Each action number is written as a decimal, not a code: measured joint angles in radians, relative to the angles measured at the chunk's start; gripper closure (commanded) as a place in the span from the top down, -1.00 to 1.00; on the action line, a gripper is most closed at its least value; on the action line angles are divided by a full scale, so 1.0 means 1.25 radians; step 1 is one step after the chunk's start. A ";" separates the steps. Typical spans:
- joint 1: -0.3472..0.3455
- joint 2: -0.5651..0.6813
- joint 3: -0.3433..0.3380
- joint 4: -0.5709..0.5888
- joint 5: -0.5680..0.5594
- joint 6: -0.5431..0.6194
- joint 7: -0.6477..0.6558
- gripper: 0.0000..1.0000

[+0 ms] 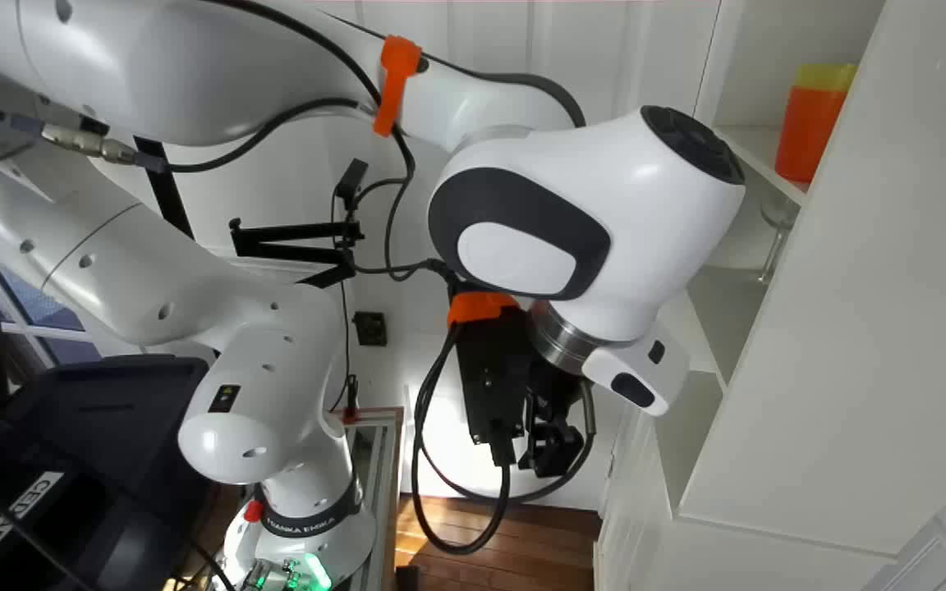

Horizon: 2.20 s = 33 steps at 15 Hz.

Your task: Place the plastic cups on the top shelf

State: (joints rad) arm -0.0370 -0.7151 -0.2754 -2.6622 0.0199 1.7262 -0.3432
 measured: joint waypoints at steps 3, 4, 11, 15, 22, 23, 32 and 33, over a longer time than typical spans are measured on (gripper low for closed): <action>0.000 0.000 0.000 0.000 0.000 0.000 0.000 1.00; 0.000 0.000 0.000 0.000 0.000 0.000 0.000 1.00; 0.000 0.000 0.000 0.000 0.000 0.000 0.000 1.00; 0.000 0.000 0.000 0.000 0.000 0.000 0.000 1.00; 0.000 0.000 0.000 0.000 0.000 0.000 0.000 1.00; 0.000 0.000 0.000 0.000 0.000 0.000 0.000 1.00; 0.078 -0.183 0.131 -0.046 0.159 -0.016 0.003 1.00; 0.092 -0.220 0.144 -0.050 0.172 -0.019 0.008 1.00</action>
State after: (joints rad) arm 0.0777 -0.9896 -0.0952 -2.7248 0.2344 1.7025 -0.3328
